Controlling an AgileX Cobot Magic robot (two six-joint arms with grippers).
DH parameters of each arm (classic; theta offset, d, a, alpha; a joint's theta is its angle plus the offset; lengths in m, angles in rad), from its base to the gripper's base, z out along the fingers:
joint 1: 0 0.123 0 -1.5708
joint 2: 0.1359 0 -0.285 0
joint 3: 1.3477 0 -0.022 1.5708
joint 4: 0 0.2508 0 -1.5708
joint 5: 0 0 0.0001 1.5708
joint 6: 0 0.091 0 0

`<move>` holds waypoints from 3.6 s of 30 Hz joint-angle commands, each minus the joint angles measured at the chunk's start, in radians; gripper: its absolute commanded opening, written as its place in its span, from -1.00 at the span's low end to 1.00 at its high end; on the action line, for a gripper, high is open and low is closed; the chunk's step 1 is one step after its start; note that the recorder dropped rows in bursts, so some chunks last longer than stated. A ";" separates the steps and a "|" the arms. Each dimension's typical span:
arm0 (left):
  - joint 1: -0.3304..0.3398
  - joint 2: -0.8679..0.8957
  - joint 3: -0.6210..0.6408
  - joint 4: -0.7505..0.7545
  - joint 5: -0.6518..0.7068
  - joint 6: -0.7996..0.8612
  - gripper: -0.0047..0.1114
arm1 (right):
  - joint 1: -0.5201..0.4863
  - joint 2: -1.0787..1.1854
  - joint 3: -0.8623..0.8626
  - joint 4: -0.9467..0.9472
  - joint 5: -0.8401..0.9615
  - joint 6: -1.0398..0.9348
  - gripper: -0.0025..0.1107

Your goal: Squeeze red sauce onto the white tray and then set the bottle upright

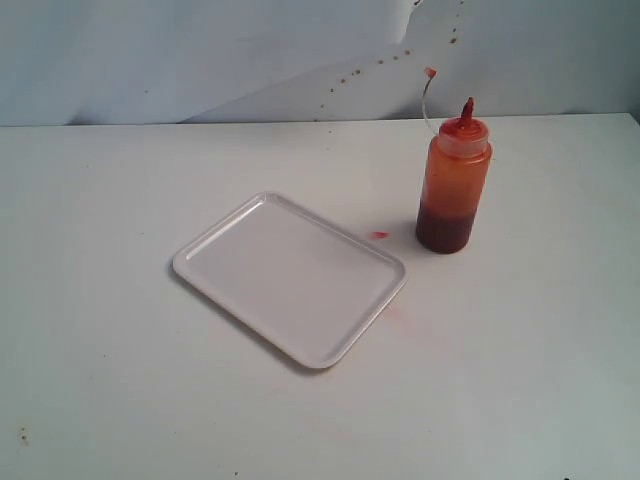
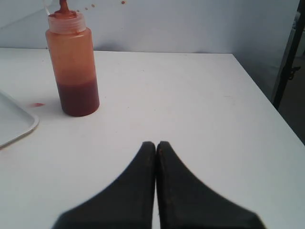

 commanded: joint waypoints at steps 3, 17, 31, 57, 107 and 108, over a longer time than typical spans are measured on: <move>0.000 -0.003 0.005 0.000 -0.005 -0.002 -0.89 | 0.003 -0.002 0.003 -0.009 -0.001 0.000 -0.96; 0.000 -0.003 0.005 0.000 -0.005 -0.005 -0.89 | 0.003 -0.002 0.003 -0.009 -0.001 0.000 -0.96; 0.000 -0.003 0.005 0.048 -0.026 -0.002 -0.89 | 0.003 -0.002 0.003 -0.009 -0.001 0.000 -0.96; 0.000 -0.003 0.005 -0.039 -0.192 -0.016 -0.89 | 0.003 -0.002 0.003 -0.009 -0.001 0.000 -0.96; -0.005 1.918 -0.829 1.078 -1.512 -0.728 -0.89 | 0.003 -0.002 0.003 -0.009 -0.001 0.000 -0.96; -0.012 1.956 -0.846 1.076 -1.512 -0.726 -0.89 | 0.003 -0.002 0.003 -0.009 -0.001 0.000 -0.96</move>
